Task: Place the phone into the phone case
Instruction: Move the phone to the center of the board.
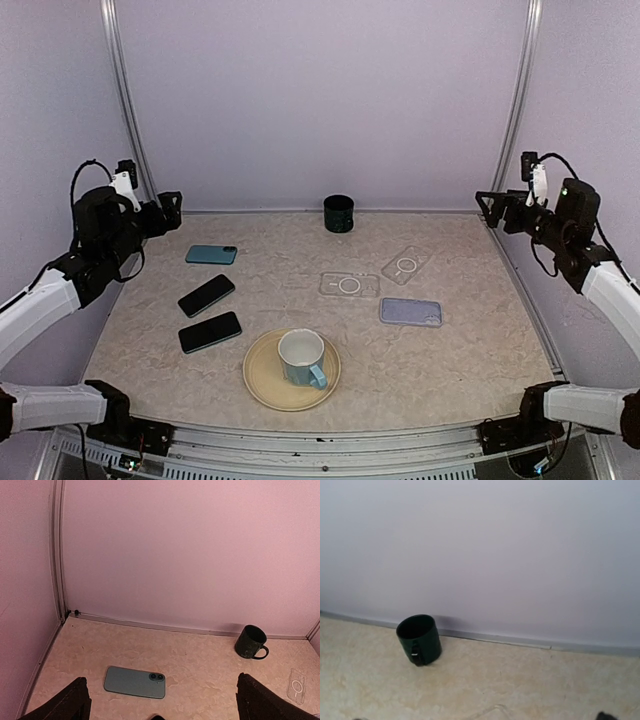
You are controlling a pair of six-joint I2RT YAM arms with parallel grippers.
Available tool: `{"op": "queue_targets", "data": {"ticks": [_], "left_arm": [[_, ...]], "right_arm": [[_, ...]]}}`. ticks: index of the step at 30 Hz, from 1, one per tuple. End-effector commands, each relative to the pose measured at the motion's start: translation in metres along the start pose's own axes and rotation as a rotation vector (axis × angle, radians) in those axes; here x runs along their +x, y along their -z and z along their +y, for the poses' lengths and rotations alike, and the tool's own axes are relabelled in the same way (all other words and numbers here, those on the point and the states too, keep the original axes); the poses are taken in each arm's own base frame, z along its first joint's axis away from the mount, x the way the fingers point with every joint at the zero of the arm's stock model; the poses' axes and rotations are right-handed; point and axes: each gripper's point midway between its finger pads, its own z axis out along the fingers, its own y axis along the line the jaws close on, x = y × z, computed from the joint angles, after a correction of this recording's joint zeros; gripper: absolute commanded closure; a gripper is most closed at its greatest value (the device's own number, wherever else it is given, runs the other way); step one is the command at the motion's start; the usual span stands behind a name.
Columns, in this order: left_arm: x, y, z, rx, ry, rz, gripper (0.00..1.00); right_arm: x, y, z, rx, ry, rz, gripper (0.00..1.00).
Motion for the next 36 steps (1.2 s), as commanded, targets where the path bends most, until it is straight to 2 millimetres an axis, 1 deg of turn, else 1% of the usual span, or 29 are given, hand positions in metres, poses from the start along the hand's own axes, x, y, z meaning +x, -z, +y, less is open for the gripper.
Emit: {"op": "queue_targets", "data": {"ticks": [1,3,4,7,9,11,12,13,15,16,17,20,23,24,28,30,31,33,34,36], "left_arm": [[-0.016,-0.002,0.003,-0.013,0.107,-0.052,0.01],[-0.015,-0.004,0.0,-0.001,0.141,-0.041,0.01],[-0.013,-0.007,-0.001,0.007,0.153,-0.029,0.01],[-0.006,-0.012,-0.001,-0.004,0.215,0.022,0.01],[0.001,-0.017,0.002,-0.011,0.28,0.073,0.01],[0.007,-0.018,0.0,0.054,0.315,0.11,0.01],[0.01,-0.019,0.001,0.081,0.343,0.113,0.01],[0.013,-0.017,-0.004,0.143,0.37,0.126,0.01],[0.016,-0.014,0.001,0.168,0.443,0.114,0.01],[0.019,-0.013,0.003,0.165,0.458,0.111,0.01],[0.02,-0.013,0.003,0.162,0.463,0.115,0.01],[0.033,-0.019,0.0,0.137,0.45,0.168,0.01],[0.049,-0.027,-0.009,0.113,0.411,0.241,0.01],[0.05,-0.029,-0.013,0.11,0.397,0.256,0.01],[0.075,-0.043,-0.023,0.074,0.349,0.356,0.01],[0.083,-0.048,-0.031,0.079,0.335,0.39,0.01],[0.089,-0.05,-0.036,0.083,0.325,0.412,0.01],[0.096,-0.053,-0.047,0.096,0.305,0.445,0.01],[0.096,-0.055,-0.048,0.08,0.288,0.452,0.01],[0.106,-0.061,-0.057,0.068,0.246,0.503,0.01]], "right_arm": [[-0.01,-0.014,-0.009,0.034,-0.175,-0.016,0.0],[-0.004,-0.017,-0.014,0.06,-0.24,0.015,0.0],[-0.001,-0.019,-0.012,0.047,-0.256,0.032,0.0],[0.004,-0.022,0.008,-0.074,-0.218,0.069,0.0],[0.009,-0.022,0.016,-0.126,-0.213,0.075,0.0],[0.016,-0.022,0.021,-0.162,-0.235,0.085,0.0],[0.021,-0.024,0.021,-0.162,-0.255,0.099,0.0],[0.027,-0.026,0.021,-0.17,-0.275,0.119,0.0],[0.039,-0.034,0.023,-0.193,-0.31,0.178,0.0],[0.05,-0.039,0.023,-0.201,-0.33,0.22,0.0],[0.056,-0.041,0.024,-0.21,-0.344,0.238,0.0],[0.063,-0.041,0.022,-0.2,-0.373,0.235,0.0],[0.066,-0.043,0.021,-0.193,-0.419,0.233,0.0],[0.07,-0.045,0.022,-0.205,-0.434,0.252,0.0],[0.084,-0.057,0.025,-0.188,-0.436,0.305,0.0],[0.09,-0.062,0.019,-0.136,-0.42,0.321,0.0],[0.096,-0.065,0.015,-0.103,-0.418,0.35,0.0],[0.114,-0.071,0.005,-0.037,-0.413,0.435,0.0],[0.121,-0.073,0.003,-0.012,-0.409,0.467,0.0],[0.132,-0.074,0.002,0.024,-0.406,0.52,0.0]]}}
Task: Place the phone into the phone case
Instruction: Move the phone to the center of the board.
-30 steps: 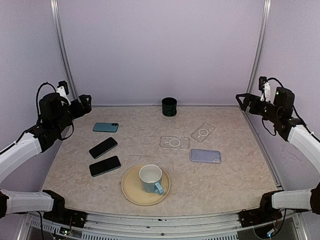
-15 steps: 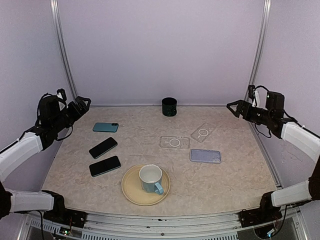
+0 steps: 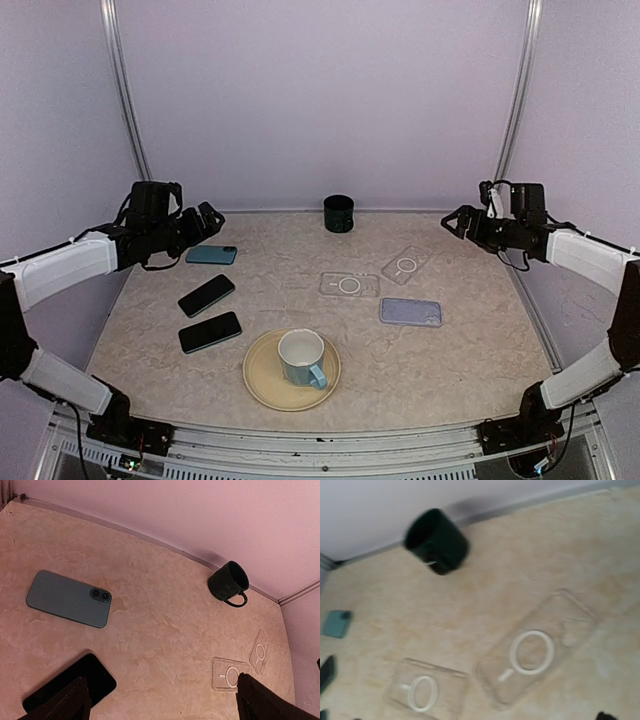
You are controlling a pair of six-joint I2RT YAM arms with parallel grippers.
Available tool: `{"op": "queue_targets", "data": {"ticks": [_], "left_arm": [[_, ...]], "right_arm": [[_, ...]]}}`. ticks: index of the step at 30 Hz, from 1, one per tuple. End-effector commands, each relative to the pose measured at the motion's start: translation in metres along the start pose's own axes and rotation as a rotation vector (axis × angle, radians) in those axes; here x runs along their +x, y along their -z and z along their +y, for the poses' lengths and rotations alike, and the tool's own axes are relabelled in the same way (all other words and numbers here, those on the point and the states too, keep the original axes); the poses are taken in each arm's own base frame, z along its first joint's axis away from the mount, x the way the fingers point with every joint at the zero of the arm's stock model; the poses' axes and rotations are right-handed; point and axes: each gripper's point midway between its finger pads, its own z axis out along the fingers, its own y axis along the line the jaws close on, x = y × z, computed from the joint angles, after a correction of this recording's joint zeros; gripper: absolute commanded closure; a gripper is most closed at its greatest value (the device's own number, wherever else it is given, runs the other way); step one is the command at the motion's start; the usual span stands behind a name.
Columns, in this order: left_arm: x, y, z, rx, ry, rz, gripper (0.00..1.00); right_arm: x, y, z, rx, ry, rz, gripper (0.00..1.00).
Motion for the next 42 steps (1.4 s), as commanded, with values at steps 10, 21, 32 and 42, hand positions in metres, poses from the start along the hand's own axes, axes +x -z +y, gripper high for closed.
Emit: {"op": "queue_targets", "data": {"ticks": [10,21,32,42], "left_arm": [[0.057,-0.034,-0.038,-0.111,-0.352,0.187,0.01],[0.091,-0.001,-0.011,-0.091,-0.425,0.197,0.01],[0.084,-0.008,-0.015,-0.151,-0.569,0.28,0.01],[0.088,-0.004,-0.025,-0.051,-0.805,0.343,0.01]], "right_arm": [[0.053,-0.015,0.003,0.218,0.117,0.143,0.0],[0.088,-0.02,0.025,0.129,0.191,0.235,0.0],[0.1,-0.006,0.012,0.192,0.25,0.279,0.0],[0.101,-0.007,0.024,0.145,0.256,0.272,0.0]]}}
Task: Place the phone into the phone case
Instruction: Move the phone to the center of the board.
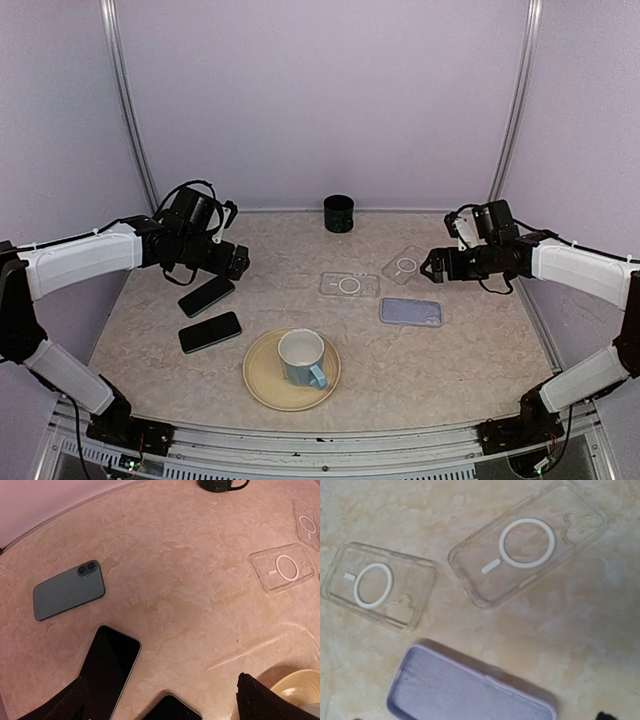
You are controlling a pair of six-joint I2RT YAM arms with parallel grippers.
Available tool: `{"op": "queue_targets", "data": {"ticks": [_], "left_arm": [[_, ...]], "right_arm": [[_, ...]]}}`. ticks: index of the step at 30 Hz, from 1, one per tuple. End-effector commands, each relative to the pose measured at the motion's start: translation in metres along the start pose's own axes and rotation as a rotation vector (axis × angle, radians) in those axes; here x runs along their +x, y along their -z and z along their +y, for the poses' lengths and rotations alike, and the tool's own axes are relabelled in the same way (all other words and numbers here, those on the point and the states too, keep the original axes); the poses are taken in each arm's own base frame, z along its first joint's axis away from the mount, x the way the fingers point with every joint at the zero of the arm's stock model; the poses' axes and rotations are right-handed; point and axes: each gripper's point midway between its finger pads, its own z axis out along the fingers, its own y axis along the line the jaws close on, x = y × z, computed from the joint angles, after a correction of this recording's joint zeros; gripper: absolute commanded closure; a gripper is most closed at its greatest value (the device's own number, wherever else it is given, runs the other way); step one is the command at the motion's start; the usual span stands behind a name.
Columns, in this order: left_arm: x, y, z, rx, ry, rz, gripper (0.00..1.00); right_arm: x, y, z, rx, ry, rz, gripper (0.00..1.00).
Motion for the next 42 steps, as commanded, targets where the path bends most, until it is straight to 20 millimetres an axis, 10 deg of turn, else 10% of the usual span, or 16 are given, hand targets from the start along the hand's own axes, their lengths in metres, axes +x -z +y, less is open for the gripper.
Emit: {"op": "queue_targets", "data": {"ticks": [1,13,42], "left_arm": [[0.008,0.002,-0.004,0.033,-0.158,0.045,0.01],[0.031,-0.031,0.046,0.034,-0.064,0.171,0.01],[0.081,-0.115,0.072,0.056,-0.16,0.411,0.02]], "right_arm": [[0.002,0.006,0.013,-0.036,0.025,-0.012,0.0],[0.0,0.016,0.029,-0.095,0.034,-0.044,0.0],[0.002,0.017,0.041,-0.128,0.054,-0.042,0.0]]}}
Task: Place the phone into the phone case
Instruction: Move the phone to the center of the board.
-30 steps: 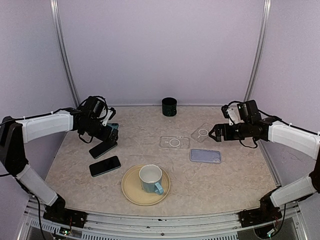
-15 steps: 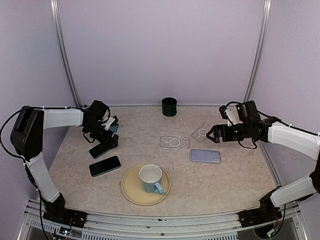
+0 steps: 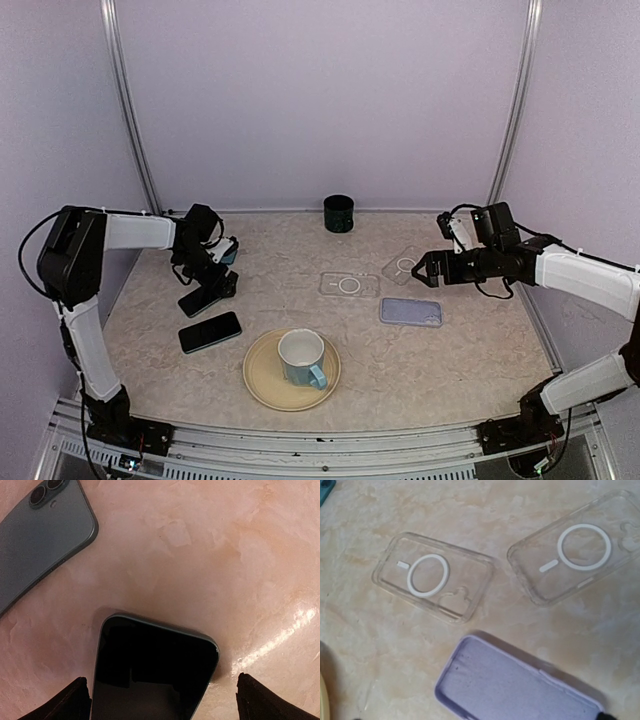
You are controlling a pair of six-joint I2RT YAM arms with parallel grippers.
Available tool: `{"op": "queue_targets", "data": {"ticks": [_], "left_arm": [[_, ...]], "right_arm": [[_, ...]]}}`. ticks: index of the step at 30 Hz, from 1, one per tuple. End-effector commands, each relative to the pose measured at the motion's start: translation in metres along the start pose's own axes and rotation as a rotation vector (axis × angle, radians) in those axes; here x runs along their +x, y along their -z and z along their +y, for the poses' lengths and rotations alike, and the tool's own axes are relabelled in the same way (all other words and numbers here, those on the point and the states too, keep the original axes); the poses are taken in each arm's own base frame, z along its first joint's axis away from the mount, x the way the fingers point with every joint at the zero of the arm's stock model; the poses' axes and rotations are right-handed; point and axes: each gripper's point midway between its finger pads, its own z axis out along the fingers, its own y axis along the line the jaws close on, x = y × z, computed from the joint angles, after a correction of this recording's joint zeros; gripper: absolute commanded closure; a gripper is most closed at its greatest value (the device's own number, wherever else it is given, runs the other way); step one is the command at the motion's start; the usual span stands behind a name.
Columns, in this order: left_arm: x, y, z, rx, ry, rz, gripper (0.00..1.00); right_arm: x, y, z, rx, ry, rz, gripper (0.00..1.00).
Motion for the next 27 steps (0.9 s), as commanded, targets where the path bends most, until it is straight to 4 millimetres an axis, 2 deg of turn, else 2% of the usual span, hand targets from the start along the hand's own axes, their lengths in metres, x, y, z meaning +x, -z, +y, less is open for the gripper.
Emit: {"op": "queue_targets", "data": {"ticks": [1,13,27], "left_arm": [[0.0,-0.007,0.007,-0.007,-0.006,0.017,0.02],[0.0,-0.013,0.018,0.058,0.058,0.015,0.07],[0.012,-0.024,0.009,0.095,0.063,0.065,0.08]], "right_arm": [[-0.003,0.006,0.006,-0.007,0.014,-0.023,0.0],[-0.006,0.011,0.007,0.0,0.018,-0.027,0.0],[-0.004,0.015,0.007,0.008,0.024,-0.028,0.0]]}}
